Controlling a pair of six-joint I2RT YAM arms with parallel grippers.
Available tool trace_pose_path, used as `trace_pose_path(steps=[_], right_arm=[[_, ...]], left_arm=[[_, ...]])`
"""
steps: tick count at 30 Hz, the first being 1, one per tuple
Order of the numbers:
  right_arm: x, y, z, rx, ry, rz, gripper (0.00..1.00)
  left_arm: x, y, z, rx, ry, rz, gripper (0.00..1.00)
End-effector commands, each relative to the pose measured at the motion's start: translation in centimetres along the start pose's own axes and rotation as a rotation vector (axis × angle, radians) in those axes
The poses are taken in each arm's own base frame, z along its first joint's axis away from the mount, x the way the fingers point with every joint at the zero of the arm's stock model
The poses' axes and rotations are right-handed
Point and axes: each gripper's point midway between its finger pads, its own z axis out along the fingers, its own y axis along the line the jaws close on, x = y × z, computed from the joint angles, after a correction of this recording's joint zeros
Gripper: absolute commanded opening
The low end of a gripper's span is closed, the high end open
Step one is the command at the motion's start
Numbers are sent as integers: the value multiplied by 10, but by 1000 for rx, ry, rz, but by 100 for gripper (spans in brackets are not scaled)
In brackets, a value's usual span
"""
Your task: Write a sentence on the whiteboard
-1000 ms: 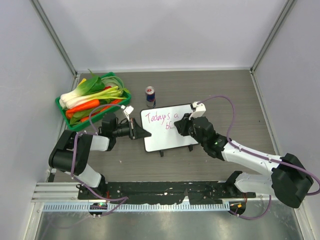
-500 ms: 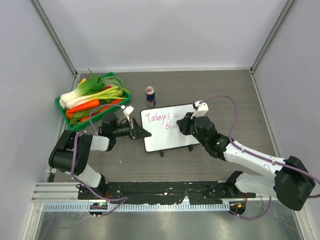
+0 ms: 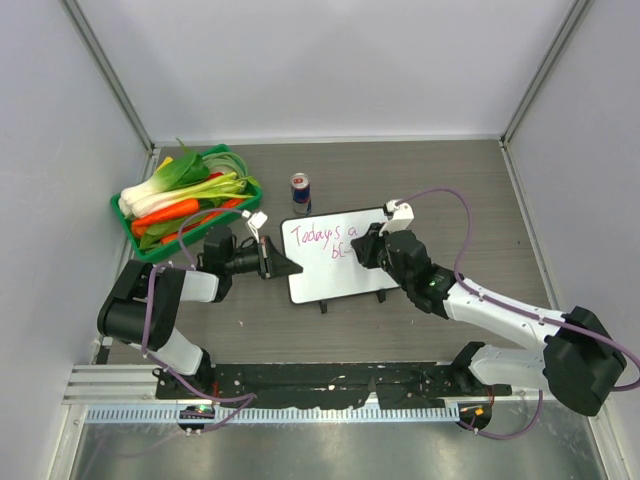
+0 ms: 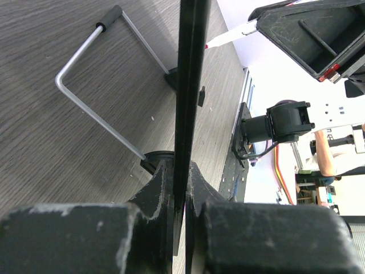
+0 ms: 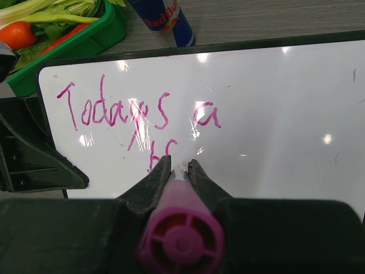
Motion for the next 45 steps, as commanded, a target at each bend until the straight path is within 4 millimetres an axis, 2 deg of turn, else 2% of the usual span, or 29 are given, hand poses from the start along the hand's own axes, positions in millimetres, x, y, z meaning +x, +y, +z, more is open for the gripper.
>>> trace_pose_path(steps=[1,9,18,23,29,34,45], right_arm=[[-25,11,3,-22,-68,17,1],[-17,-1,4,28,-54,6,1],[-25,-12,4,85,-72,7,1],[-30,-12,6,88,-79,15,1],[-33,-1,10,45,-74,18,1],[-25,2,9,19,-43,15,1],[6,-12,4,35,35,4,1]], left_arm=[[3,18,2,-79,-4,-34,0],[3,19,2,-80,-5,-34,0],[3,19,2,-80,-5,-34,0],[3,19,2,-80,-4,-35,0],[3,19,2,-78,-4,-34,0],[4,19,3,-79,-1,-36,0],[3,19,2,-80,-4,-35,0]])
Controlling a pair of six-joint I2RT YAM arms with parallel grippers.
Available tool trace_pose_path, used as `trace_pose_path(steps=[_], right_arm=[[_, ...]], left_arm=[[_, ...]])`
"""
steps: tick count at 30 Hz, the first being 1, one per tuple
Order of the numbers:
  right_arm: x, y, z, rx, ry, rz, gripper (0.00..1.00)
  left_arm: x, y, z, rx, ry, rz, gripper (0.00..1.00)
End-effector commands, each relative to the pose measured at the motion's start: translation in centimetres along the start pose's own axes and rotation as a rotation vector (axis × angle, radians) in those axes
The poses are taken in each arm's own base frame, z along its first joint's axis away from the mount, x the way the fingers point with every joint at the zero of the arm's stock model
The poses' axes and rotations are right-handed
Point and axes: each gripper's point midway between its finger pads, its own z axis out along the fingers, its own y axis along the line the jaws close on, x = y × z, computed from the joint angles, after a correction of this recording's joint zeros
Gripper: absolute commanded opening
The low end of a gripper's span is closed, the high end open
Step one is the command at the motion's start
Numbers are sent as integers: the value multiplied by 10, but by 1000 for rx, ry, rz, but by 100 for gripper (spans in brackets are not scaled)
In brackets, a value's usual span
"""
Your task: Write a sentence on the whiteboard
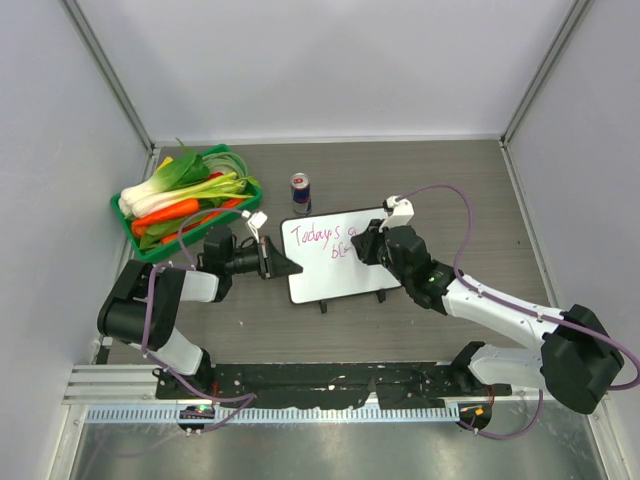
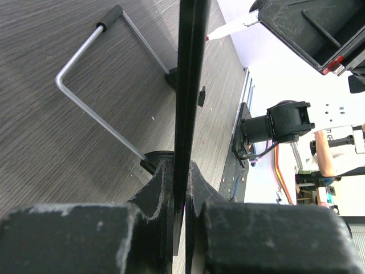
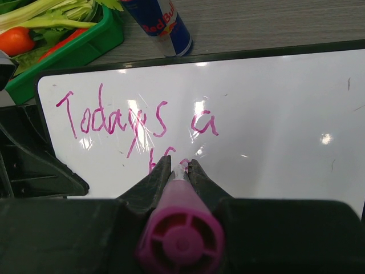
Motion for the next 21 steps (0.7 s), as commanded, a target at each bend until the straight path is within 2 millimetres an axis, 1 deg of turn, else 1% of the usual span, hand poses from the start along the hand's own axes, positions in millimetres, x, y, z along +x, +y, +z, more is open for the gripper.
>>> trace_pose_path(steps=[1,10,21], right_arm=[[13,-8,-3,15,30,-4,1],[20,-16,-6,35,44,-14,1],[15,-22,-9,67,23,-26,1]], left_arm=[[3,18,2,-78,-4,-33,0],[3,19,2,-79,-5,-33,0],[3,18,2,-78,-2,-34,0]])
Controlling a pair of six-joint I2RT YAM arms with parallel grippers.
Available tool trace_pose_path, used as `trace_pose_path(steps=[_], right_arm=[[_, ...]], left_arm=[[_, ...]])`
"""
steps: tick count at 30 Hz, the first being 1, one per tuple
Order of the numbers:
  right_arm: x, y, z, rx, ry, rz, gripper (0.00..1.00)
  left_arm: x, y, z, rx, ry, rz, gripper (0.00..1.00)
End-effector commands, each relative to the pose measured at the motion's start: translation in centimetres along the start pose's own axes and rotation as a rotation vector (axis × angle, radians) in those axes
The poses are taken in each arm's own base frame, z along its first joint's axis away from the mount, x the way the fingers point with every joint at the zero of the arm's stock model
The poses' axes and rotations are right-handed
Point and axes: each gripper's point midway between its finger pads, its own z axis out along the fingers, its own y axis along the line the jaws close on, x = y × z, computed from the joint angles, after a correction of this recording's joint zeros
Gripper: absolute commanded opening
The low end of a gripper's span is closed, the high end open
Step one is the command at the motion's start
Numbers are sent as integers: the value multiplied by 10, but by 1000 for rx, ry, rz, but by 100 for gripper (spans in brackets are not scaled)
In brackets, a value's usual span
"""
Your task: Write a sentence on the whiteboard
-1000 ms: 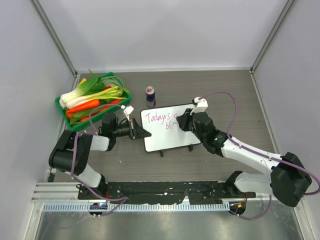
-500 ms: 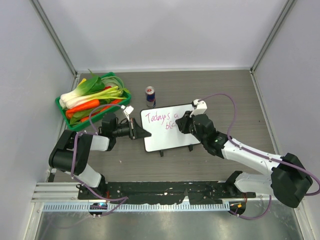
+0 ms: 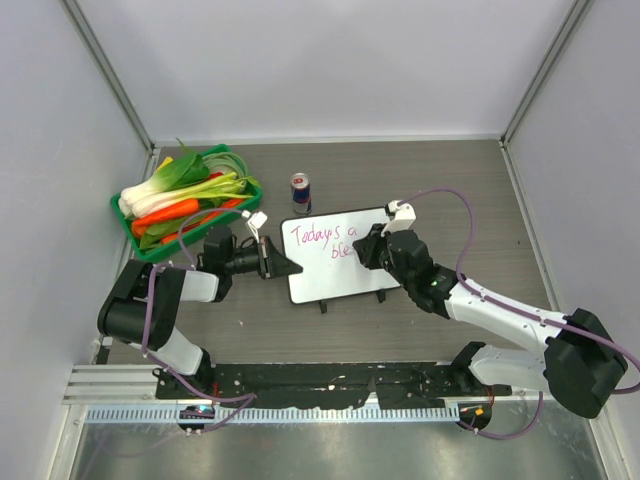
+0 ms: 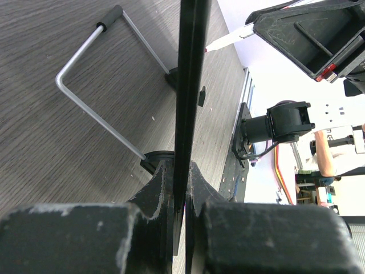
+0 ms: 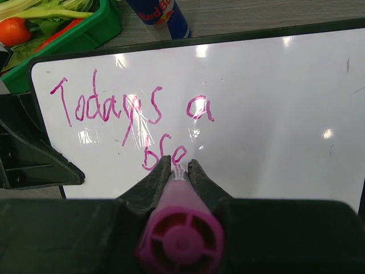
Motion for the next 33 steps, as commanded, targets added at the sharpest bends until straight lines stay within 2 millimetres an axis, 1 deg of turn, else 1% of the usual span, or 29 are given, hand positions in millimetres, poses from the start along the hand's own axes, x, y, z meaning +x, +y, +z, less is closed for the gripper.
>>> trace_pose_path(steps=[1,13,15,19,21,25,27,33], right_arm=[[4,-17,-2,73,3,-26,1],[-14,-11,-6,63,-38,-27,1],[-19,-8,-8,51,-59,-17,1],[-36,-5,-13,43,-120,0,1],[-44,-4,-14,49,-143,3,1],[-53,-4,-12,61,-163,2,1],[-55,-5,-9,67,-161,3,1],[-50,-6,0,62,-147,22,1]], left_arm=[[3,18,2,-78,-4,-33,0],[3,18,2,-78,-4,-33,0],[3,18,2,-78,-2,-34,0],[3,18,2,-77,-3,-33,0],[3,18,3,-77,-3,-33,0],[3,18,2,-78,-4,-33,0],[3,18,2,-78,-3,-34,0],[3,18,2,-76,-2,-33,0]])
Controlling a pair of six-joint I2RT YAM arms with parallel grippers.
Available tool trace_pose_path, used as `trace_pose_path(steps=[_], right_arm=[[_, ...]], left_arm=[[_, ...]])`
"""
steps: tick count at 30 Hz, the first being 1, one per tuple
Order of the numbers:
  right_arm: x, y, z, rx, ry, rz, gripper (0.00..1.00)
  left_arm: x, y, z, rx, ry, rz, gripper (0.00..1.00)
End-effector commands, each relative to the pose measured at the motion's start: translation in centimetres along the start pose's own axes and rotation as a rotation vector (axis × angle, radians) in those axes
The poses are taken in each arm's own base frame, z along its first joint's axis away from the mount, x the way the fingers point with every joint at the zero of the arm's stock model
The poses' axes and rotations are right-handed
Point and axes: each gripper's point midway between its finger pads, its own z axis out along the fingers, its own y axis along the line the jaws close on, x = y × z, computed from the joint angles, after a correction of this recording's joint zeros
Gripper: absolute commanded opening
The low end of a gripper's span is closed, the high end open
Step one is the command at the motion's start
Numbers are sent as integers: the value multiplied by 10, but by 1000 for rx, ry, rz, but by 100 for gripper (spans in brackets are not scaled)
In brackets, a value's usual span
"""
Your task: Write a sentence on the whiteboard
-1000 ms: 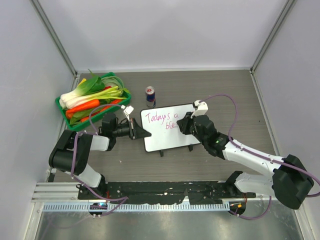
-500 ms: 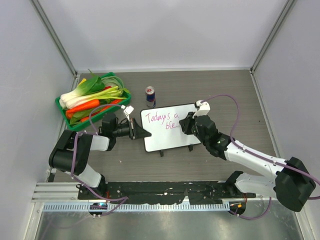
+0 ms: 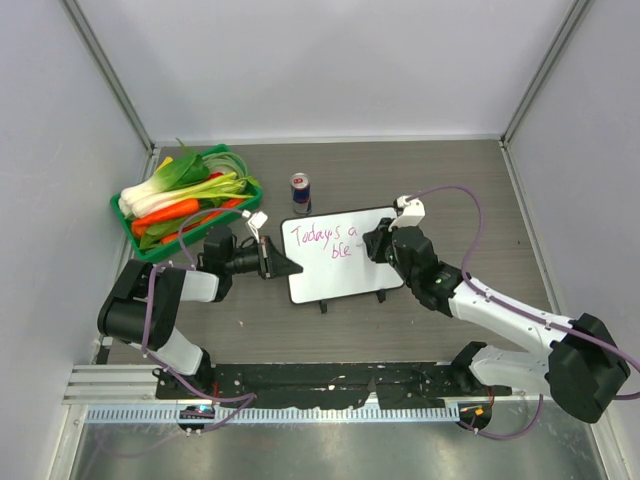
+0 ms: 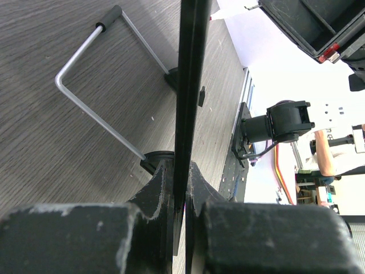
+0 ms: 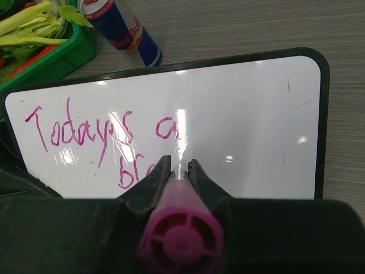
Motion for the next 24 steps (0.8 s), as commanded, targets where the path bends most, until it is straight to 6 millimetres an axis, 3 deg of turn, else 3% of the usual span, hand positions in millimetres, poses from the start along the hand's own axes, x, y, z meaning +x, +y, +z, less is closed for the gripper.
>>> trace_pose_path(steps=[1,9,24], right_arm=[[-31,13,4,-29,-91,50,1],[-29,18,7,-54,-85,56,1],[-3,14,11,-59,2,31,1]], left_arm=[[3,18,2,-77,-2,-34,0],[4,18,2,-76,-1,-36,0],[3,18,2,-78,-3,-36,0]])
